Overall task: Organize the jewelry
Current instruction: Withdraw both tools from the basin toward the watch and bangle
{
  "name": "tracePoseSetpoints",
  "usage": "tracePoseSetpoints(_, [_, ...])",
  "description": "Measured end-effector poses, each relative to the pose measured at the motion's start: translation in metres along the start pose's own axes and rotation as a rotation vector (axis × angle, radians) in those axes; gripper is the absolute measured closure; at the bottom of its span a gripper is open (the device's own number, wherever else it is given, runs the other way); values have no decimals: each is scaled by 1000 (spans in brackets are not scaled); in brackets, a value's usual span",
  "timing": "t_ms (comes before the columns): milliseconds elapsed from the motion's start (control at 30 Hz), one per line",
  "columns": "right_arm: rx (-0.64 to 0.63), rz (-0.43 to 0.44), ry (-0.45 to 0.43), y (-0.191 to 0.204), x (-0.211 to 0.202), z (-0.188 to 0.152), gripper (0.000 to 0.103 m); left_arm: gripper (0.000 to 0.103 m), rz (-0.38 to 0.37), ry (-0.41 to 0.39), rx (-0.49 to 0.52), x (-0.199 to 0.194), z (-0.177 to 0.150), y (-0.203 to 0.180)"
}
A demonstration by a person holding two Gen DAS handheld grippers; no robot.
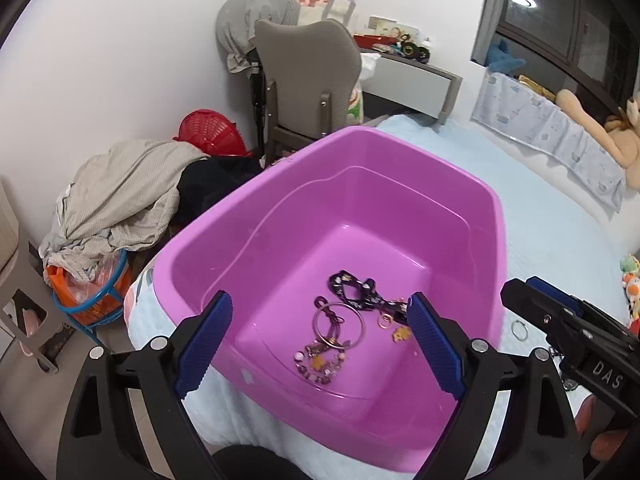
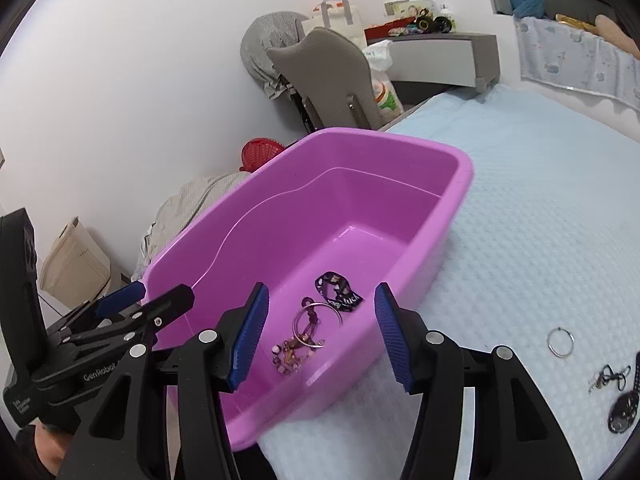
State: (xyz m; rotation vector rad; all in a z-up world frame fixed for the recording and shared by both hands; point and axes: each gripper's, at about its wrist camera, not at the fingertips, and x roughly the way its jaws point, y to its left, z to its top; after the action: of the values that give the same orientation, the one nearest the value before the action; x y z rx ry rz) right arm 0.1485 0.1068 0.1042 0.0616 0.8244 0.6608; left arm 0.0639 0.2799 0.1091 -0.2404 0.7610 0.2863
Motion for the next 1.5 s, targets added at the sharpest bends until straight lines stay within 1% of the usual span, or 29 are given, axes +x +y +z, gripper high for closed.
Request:
tracePoseSetpoints(133, [-23,-20,-21,-1,-22,-17,50,15,-9,-12,19,-13,-7,-12])
tracePoseSetpoints(300, [0,-34,-42,-13,-54,-47,50,15,-46,-23,42,-30,-19,-28])
tracePoseSetpoints(400, [23,-45,-42,-23,-72,-72,50,15,-84,-23,64,-39,-29,-42])
tracePoseSetpoints(567, [71,-92,-21,-46,-97,-117,50,14,-136,-28,121,-49,-47,-72])
tracePoseSetpoints(667, [111,-129,-9,-64,-111,-143,50,13,-178,-26,151,-51,-61,-93])
tracePoseSetpoints(800, [167,-196,-17,-92,-133,-173,50,12,-212,-7,195,-45,-81,-119])
tracePoseSetpoints(867, [206,-226,-26,-107,-146,-187,45,11,-225,13,212,-40,-88,-131])
tracePoseSetpoints(933, [247,-265,-47,-121,-160,-201,45,11,-242,34,231,-35,-97,-145])
tracePoseSetpoints(1067, [296,-333,-59,-145,-179,-219,45,10,-264,46,262,-31,-106,-169])
tracePoseSetpoints(1167, [329,-380,-77,-161,-193,-230,40,8,-286,45,281,-29,-112,-184])
tracePoseSetpoints(1333, [377,-443,-97,-183,-209,-245,37,8,-308,53,318,-23,-122,-203])
tracePoseSetpoints(1367, [383,-451,-99,-185,-210,-244,35,8,-311,58,324,-21,-123,-206])
tracePoseSetpoints(1500, [409,-469,-107,-204,-210,-247,35,8,-320,60,339,-13,-123,-215])
